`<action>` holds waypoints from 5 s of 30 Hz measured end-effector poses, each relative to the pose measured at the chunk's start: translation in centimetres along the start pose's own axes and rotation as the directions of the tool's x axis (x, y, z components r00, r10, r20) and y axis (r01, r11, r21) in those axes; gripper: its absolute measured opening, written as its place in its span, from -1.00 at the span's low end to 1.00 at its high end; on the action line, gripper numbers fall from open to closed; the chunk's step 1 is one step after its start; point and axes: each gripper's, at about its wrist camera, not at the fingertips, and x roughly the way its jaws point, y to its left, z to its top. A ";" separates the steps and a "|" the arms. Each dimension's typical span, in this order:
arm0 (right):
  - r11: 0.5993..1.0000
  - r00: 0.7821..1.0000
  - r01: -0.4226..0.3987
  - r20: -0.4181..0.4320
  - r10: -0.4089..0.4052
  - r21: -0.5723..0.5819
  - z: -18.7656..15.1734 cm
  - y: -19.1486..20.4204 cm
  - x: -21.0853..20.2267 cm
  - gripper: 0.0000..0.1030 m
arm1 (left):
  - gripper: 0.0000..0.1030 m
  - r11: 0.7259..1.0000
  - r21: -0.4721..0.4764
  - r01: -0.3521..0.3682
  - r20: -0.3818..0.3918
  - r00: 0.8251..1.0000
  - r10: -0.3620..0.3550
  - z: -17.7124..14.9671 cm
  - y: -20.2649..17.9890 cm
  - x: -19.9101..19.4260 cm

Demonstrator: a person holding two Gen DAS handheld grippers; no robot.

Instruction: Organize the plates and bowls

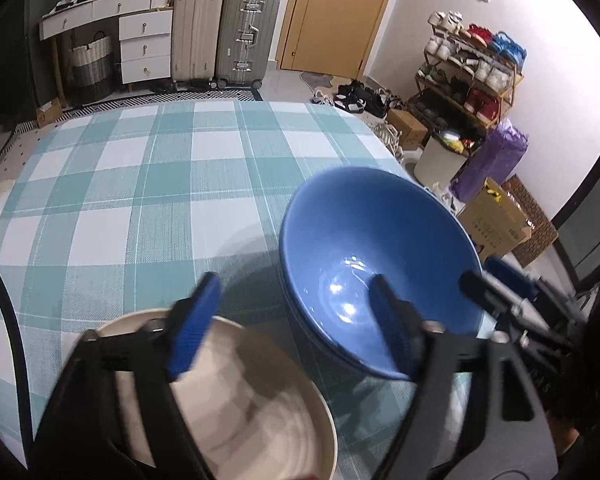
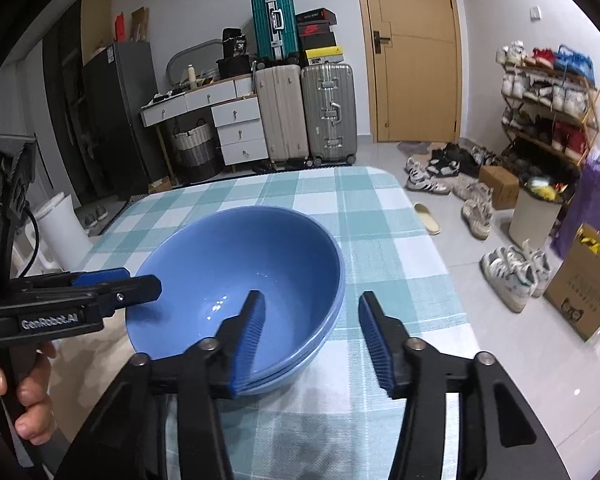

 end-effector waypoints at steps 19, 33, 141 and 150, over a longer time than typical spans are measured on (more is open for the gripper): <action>0.974 0.989 -0.127 -0.057 0.140 0.190 -1.3 -2.4 4.1 0.67 | 0.96 0.991 -0.117 0.061 -0.071 0.995 -0.069 0.4 2.6 4.8; 0.970 0.988 -0.151 0.001 0.153 0.193 -1.3 -2.1 3.5 -0.19 | -0.51 0.996 -0.029 0.090 -0.075 0.993 -0.092 0.3 0.6 5.2; 0.958 0.962 -0.270 -0.072 0.263 -0.102 -2.4 15.1 0.6 -0.24 | -0.51 0.980 -0.172 -0.096 0.079 0.991 0.111 -9.0 14.0 -10.4; 0.958 0.963 -0.266 -0.069 0.260 -0.106 -2.3 15.2 0.6 -0.24 | -0.51 0.982 -0.148 -0.121 0.081 0.988 0.133 -8.7 13.7 -10.0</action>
